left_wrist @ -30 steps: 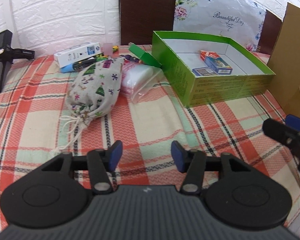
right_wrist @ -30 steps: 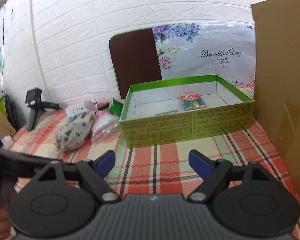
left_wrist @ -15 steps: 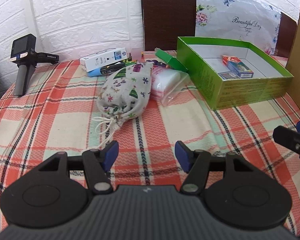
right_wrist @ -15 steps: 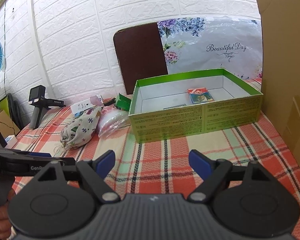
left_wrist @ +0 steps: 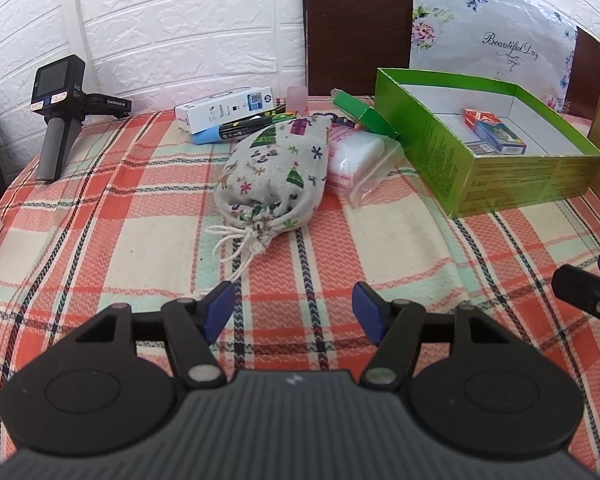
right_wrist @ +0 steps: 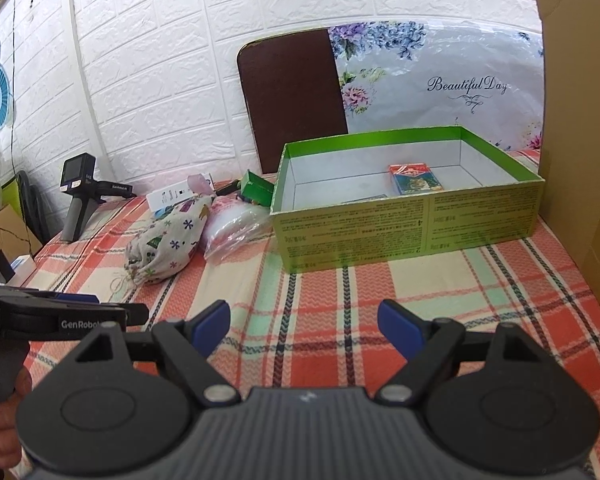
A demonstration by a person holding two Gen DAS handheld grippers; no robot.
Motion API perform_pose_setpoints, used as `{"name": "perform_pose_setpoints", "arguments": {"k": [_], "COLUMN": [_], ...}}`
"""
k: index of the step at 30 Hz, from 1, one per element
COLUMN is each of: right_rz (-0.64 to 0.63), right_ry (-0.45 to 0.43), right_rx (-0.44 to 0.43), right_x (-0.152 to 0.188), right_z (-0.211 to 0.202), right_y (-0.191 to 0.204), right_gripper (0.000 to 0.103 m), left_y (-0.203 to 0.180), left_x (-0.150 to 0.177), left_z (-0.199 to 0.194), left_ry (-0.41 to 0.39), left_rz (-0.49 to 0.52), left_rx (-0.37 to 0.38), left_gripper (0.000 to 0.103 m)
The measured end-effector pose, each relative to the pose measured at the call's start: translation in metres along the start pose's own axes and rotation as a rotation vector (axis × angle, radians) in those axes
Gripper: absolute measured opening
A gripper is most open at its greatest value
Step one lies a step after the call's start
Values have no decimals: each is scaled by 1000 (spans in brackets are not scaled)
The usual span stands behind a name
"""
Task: Organize objects
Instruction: 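Move the left gripper toward the floral drawstring pouch, then grasp the floral pouch with the left gripper and drop it into the green box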
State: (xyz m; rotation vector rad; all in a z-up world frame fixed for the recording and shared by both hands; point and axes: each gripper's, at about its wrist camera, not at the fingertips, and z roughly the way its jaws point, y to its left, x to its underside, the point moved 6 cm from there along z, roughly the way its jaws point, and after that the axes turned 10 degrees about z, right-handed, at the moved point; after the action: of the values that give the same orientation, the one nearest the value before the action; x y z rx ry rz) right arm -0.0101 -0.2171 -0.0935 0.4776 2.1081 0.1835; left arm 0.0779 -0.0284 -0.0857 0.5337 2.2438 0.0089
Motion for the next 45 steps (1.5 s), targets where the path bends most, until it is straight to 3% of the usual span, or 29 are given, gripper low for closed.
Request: {"name": "perform_pose_setpoints", "arguments": {"k": [5,9,11,16,17,18,19,21,25,28,30,31,34,36,40,45], "right_rz": [-9,-18,-22,-21,-23,-26,-30,-43,-59,-74,-87,-98,-153,-203,-273,-305], "right_ry": [19,37,40,38,40,44,46,47,51,73,92,99,126,139,143,221], "right_rx": [-1,1,6,19,19,18,15,7,-13,-41,-59,-73,-133,-158,-200,-271], "right_x": [5,8,9,9,9,10,11,12,12,16,20,21,28,32,33,33], "right_z": [5,8,8,7,8,8,8,8,10,13,14,15,12,13,19,45], "right_y": [4,4,3,-2,-2,-2,-1,2,7,13,19,22,35,45,68,92], "right_gripper": [84,84,84,85,85,85,85,85,85,85,85,85,86,87,87,91], "left_y": [17,31,33,29,28,26,25,22,23,14,8,8,20,37,64,67], "left_x": [0,-13,-22,-42,-43,-44,-44,-42,-23,1,16,20,25,18,-4,-11], "left_z": [5,11,20,61,68,74,75,65,30,0,-17,-26,-54,-61,-40,13], "left_ry": [3,-41,-58,-15,-11,-11,-12,-26,-18,2,20,17,-43,-76,-70,37], "left_rz": [-33,-31,-8,2,-4,-5,-10,4,-61,-48,-20,-15,-19,-62,-131,-255], "left_rx": [-19,-64,-97,-83,-60,-14,4,-3,132,218,263,287,355,360,329,439], "left_gripper": [69,85,85,86,77,59,58,40,37,43,62,66,75,80,80,80]}}
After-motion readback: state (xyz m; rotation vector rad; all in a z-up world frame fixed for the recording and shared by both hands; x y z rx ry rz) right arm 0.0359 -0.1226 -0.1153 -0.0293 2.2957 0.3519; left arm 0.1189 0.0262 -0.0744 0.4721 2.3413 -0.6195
